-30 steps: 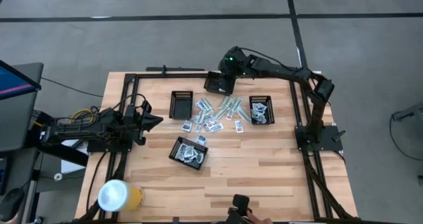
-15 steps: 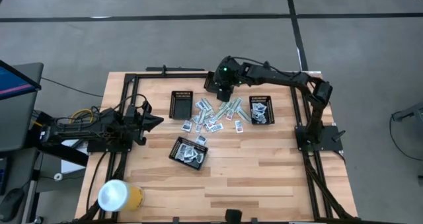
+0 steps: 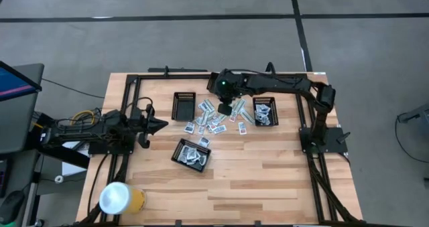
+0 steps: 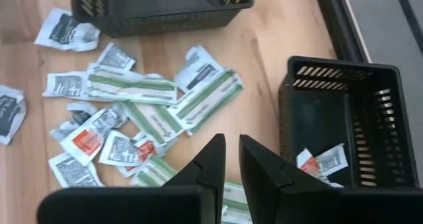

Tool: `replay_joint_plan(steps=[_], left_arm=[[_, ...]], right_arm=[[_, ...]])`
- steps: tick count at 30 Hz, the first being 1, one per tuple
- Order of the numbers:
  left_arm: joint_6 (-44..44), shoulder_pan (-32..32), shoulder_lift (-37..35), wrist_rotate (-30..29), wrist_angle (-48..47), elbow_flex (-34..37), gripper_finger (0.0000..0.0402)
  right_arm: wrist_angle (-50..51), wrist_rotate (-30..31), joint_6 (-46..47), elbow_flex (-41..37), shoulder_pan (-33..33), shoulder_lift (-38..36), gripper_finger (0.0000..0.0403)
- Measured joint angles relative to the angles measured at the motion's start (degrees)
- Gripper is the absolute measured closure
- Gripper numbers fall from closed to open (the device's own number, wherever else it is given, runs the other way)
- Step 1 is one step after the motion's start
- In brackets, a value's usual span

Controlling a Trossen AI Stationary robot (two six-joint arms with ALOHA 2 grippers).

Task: Pick & Place First Aid Supplies
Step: Put the orange ointment pack into the top black bin

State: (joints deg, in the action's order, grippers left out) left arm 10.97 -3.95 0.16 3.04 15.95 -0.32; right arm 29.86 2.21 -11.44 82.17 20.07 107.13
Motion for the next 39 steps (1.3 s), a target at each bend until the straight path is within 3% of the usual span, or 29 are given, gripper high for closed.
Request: replay_joint_plan(steps=[12, 21, 27, 32, 39], left_arm=[[0.0, 0.0, -0.2, 0.0, -4.0, 0.0, 0.0394], [0.0, 0.0, -0.2, 0.0, -3.9, 0.0, 0.0394], [0.0, 0.0, -0.2, 0.0, -3.5, 0.0, 0.0394], [0.0, 0.0, -0.2, 0.0, -3.5, 0.0, 0.0394], [0.0, 0.0, -0.2, 0.0, -3.0, 0.0, 0.0394]], right_arm=[[5.3, 2.6, 1.5, 0.0, -4.2, -1.4, 0.0366], [18.6, 2.0, -0.1, 0.1, -5.6, -8.9, 0.0376], [29.6, -2.5, -0.4, 0.0, -4.7, -9.8, 0.0374], [29.1, -8.6, 0.3, 0.1, -5.2, -7.7, 0.0378], [31.3, -9.7, -4.5, -0.3, -6.9, -5.0, 0.0377]])
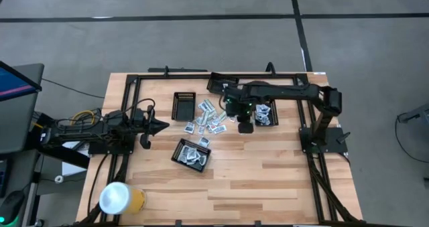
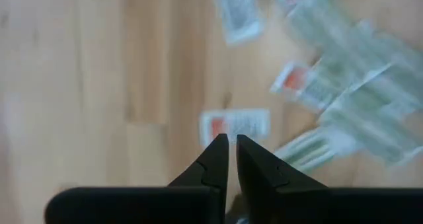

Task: Pick & Place First Aid Supplies
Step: Put the orange ointment pack into the top black bin

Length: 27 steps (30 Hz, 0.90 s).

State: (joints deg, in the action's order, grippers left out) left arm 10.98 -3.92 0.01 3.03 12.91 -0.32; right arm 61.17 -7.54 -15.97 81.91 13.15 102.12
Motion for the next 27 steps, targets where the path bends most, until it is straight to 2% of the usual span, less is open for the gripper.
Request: replay_joint_plan(steps=[6, 20, 27], left_arm=[[0.0, 0.0, 0.0, 0.0, 0.0, 0.0, 0.0394], [0.0, 0.8, 0.0, 0.0, 0.4, 0.0, 0.0394], [0.0, 1.2, 0.0, 0.0, 0.4, 0.0, 0.0394]], right_arm=[[-1.0, -0.1, -0.5, 0.3, -1.6, 3.2, 0.0360], [-0.1, 0.3, 0.9, 0.2, -3.2, 12.3, 0.0287], [-0.3, 4.0, 3.9, 0.3, -3.4, 16.2, 0.0269]])
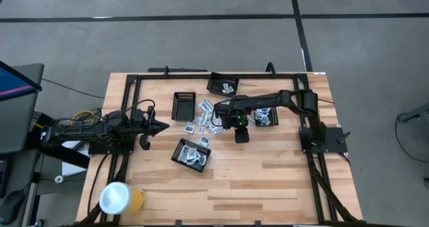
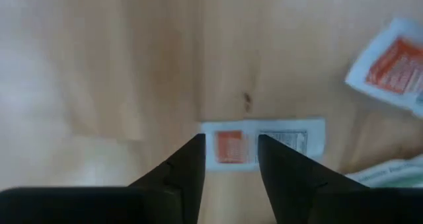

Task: Pick & Place First Aid Supplies
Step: Put the orange ointment pack into the top black bin

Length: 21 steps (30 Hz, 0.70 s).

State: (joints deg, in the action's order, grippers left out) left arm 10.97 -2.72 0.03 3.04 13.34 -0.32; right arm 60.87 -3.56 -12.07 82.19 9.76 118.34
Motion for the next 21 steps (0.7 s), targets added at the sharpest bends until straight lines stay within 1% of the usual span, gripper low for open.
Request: replay_joint_plan(steps=[5, 10, 14, 21], left_arm=[[0.0, 0.0, 0.0, 0.0, 0.0, 0.0, 0.0394], [0.0, 0.0, 0.0, 0.0, 0.3, 0.0, 0.0394], [0.0, 0.0, 0.0, 0.0, 0.4, 0.0, 0.0394], [0.0, 0.0, 0.0, 0.0, 0.7, 0.0, 0.0394]], right_arm=[[0.5, 2.3, 1.1, 0.4, -0.1, 2.8, 0.0271], [0.0, 2.7, 1.0, 0.4, -0.6, 5.4, 0.0287], [-0.3, 2.9, -0.4, 0.3, -1.1, 5.8, 0.0317], [-0.8, 2.7, -2.0, 0.2, -0.8, 5.8, 0.0393]])
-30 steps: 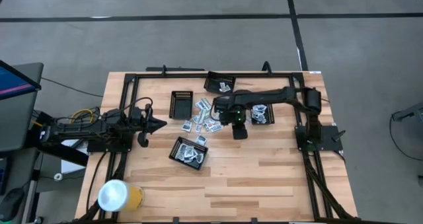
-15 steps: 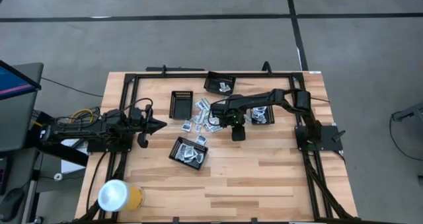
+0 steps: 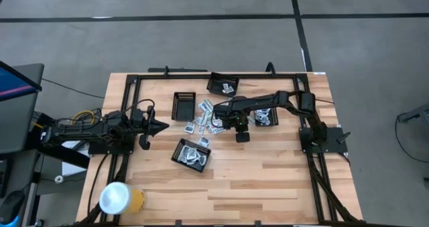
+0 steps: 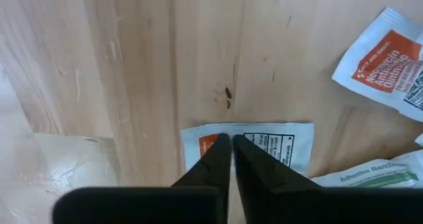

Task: Pick & Place First Aid Supplies
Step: Put the orange ointment pack into the top black bin

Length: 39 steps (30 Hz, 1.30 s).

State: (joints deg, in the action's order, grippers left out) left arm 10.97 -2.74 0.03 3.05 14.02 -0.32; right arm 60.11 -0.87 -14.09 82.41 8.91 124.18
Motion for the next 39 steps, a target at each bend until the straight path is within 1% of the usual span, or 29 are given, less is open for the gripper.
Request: replay_joint_plan(steps=[5, 9, 11, 13, 17, 23, 27, 32, 35, 39], left_arm=[[0.0, 0.0, 0.0, 0.0, 0.1, 0.0, 0.0394], [0.0, 0.0, 0.0, 0.0, 0.2, 0.0, 0.0394], [0.0, 0.0, 0.0, 0.0, 0.2, 0.0, 0.0394], [0.0, 0.0, 0.0, 0.0, 0.2, 0.0, 0.0394], [0.0, 0.0, 0.0, 0.0, 0.2, 0.0, 0.0394], [0.0, 0.0, 0.0, 0.0, 0.2, 0.0, 0.0394], [0.0, 0.0, 0.0, 0.0, 0.3, 0.0, 0.0394], [0.0, 0.0, 0.0, 0.0, 0.4, 0.0, 0.0394], [0.0, 0.0, 0.0, 0.0, 0.4, 0.0, 0.0394], [0.0, 0.0, 0.0, 0.0, 0.5, 0.0, 0.0394]], right_arm=[[-0.3, -0.4, -1.2, -0.1, 0.2, 0.0, 0.0397], [-0.8, -0.4, -1.5, -0.4, 0.2, -1.9, 0.0400], [-0.8, -0.6, -1.5, -0.3, 0.3, -4.4, 0.0401], [-2.7, -0.6, -1.5, -0.7, 0.3, -6.6, 0.0402], [-3.0, -0.6, -1.5, -0.4, 0.2, -13.8, 0.0402], [-4.0, -0.1, -1.0, -0.4, 0.7, -22.5, 0.0402], [-4.1, -0.1, 0.8, -0.3, 1.0, -25.9, 0.0402], [-3.5, -0.3, 2.0, -0.3, 0.7, -26.1, 0.0392], [-2.0, -0.6, 1.7, -0.3, -0.3, -23.9, 0.0371], [-0.5, -0.7, 2.0, -0.3, -2.0, -18.6, 0.0333]])
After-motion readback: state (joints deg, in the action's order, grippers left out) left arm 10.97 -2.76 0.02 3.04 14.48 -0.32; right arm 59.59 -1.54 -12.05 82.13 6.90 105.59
